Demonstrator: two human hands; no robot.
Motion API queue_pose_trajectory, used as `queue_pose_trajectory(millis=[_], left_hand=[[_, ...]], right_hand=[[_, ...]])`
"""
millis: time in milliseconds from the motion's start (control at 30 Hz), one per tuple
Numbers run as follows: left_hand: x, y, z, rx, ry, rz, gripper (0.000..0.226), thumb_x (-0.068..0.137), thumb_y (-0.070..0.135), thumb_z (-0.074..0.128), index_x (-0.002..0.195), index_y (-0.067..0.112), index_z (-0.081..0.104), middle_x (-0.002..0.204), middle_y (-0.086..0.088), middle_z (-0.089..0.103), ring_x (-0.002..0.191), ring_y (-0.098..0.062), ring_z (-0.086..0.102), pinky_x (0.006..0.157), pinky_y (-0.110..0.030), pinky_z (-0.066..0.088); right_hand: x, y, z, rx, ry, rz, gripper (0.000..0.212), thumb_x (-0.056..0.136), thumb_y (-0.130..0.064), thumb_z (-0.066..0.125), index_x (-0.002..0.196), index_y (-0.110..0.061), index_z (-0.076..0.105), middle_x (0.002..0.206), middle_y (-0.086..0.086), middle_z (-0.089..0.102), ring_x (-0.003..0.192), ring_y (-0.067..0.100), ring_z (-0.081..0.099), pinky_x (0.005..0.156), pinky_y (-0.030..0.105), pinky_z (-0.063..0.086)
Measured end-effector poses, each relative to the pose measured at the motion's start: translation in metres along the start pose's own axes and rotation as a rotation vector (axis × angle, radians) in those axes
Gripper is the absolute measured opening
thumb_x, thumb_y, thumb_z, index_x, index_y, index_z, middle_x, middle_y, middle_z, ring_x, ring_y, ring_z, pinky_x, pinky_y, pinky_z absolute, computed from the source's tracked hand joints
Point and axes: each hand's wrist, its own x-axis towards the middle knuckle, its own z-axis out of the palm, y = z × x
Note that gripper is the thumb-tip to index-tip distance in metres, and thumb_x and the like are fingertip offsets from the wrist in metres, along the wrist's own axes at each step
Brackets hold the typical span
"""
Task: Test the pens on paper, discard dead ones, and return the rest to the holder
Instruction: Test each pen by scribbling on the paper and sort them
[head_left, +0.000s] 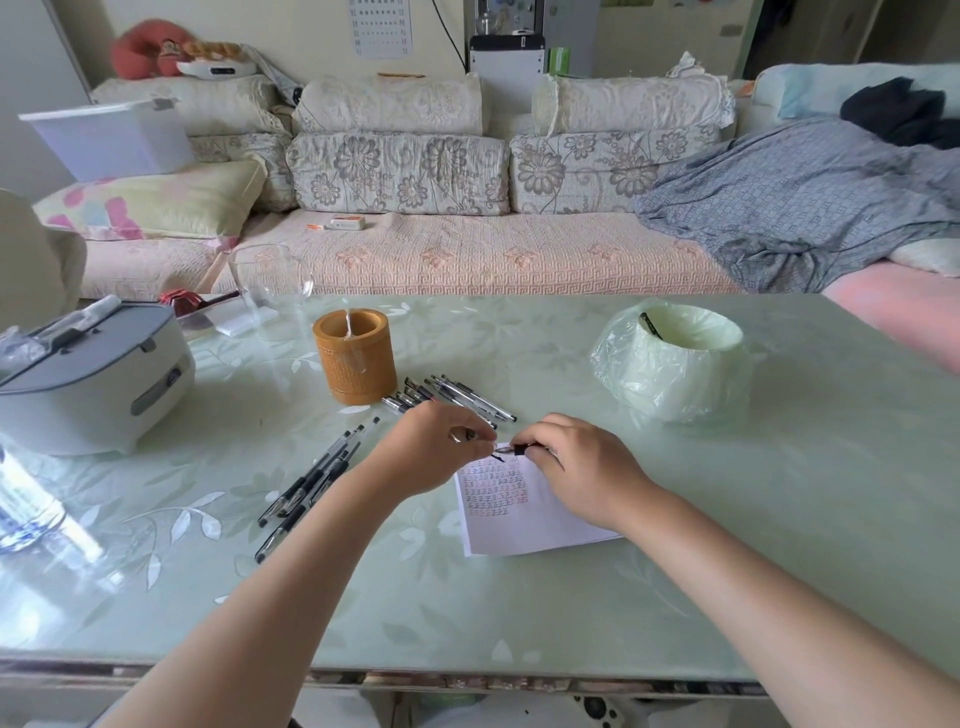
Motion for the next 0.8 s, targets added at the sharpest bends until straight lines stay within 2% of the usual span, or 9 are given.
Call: queue_pose_trajectory(millis=[100,200,367,500,633,700,767,800], left_hand=[[0.001,0.004,0.003,-0.043,-0.026,-0.029,0.013,0.084,0.028,0.072,0.096,0.027,0.076,0.087,0.011,0.071,0.076,0.000,0.063,0.062,-0.005,0.044],[0.001,0.006,0.005,-0.063,-0.033,-0.058,0.015,0.083,0.029,0.072,0.097,0.027,0.076,0.088,0.011,0.073,0.081,-0.004,0.067,0.072,-0.016,0.051],[0.003,0.005,0.004,-0.033,0.000,-0.067,0.013,0.082,0.031,0.073,0.094,0.029,0.076,0.086,0.010,0.073,0.082,-0.007,0.066,0.073,-0.022,0.053],[0.001,0.008,0.006,-0.076,-0.055,-0.057,0.011,0.083,0.028,0.072,0.093,0.026,0.076,0.080,0.011,0.073,0.070,-0.002,0.064,0.071,-0.022,0.054],[-0.002,0.013,0.009,-0.047,-0.139,-0.041,0.012,0.085,0.027,0.066,0.081,0.024,0.077,0.075,0.006,0.074,0.062,-0.009,0.068,0.067,-0.027,0.054],[-0.004,0.013,0.009,-0.030,-0.174,-0.063,0.017,0.087,0.028,0.065,0.077,0.024,0.077,0.070,0.012,0.072,0.057,-0.006,0.068,0.060,-0.024,0.050],[-0.007,0.015,0.009,-0.039,-0.248,-0.093,0.017,0.087,0.030,0.065,0.077,0.024,0.077,0.063,0.013,0.071,0.052,-0.005,0.064,0.052,-0.021,0.042],[-0.008,0.017,0.010,-0.063,-0.303,-0.113,0.016,0.086,0.031,0.066,0.078,0.024,0.077,0.063,0.009,0.072,0.054,-0.006,0.062,0.054,-0.020,0.041]], right_hand=[[-0.001,0.004,0.000,0.023,0.006,0.019,0.023,0.096,-0.024,0.049,0.107,-0.033,0.067,0.106,-0.013,0.063,0.099,0.011,0.059,0.082,0.033,0.047],[-0.003,0.004,0.000,0.052,-0.002,0.029,0.023,0.096,-0.022,0.050,0.105,-0.032,0.068,0.105,-0.013,0.064,0.099,0.009,0.059,0.083,0.030,0.046],[-0.003,0.005,-0.004,0.020,0.038,0.062,0.024,0.094,-0.021,0.048,0.103,-0.032,0.067,0.108,-0.015,0.063,0.100,0.010,0.058,0.083,0.030,0.047],[-0.003,0.005,-0.002,0.047,0.031,0.043,0.023,0.094,-0.023,0.049,0.103,-0.032,0.067,0.106,-0.015,0.064,0.098,0.009,0.059,0.083,0.029,0.046],[-0.003,0.000,0.000,0.128,-0.027,0.024,0.020,0.092,-0.022,0.054,0.106,-0.028,0.067,0.102,-0.011,0.064,0.095,0.008,0.058,0.083,0.027,0.046],[-0.005,-0.003,0.001,0.038,-0.073,-0.002,0.019,0.088,-0.033,0.054,0.104,-0.027,0.064,0.097,-0.010,0.062,0.098,0.012,0.058,0.083,0.030,0.047],[-0.008,-0.007,0.001,-0.140,-0.108,-0.054,0.026,0.084,-0.051,0.051,0.094,-0.028,0.057,0.090,-0.011,0.060,0.095,0.015,0.057,0.074,0.032,0.043],[-0.009,-0.009,0.000,-0.225,-0.122,-0.072,0.032,0.083,-0.059,0.050,0.087,-0.027,0.054,0.084,-0.011,0.059,0.088,0.016,0.055,0.068,0.030,0.038]])
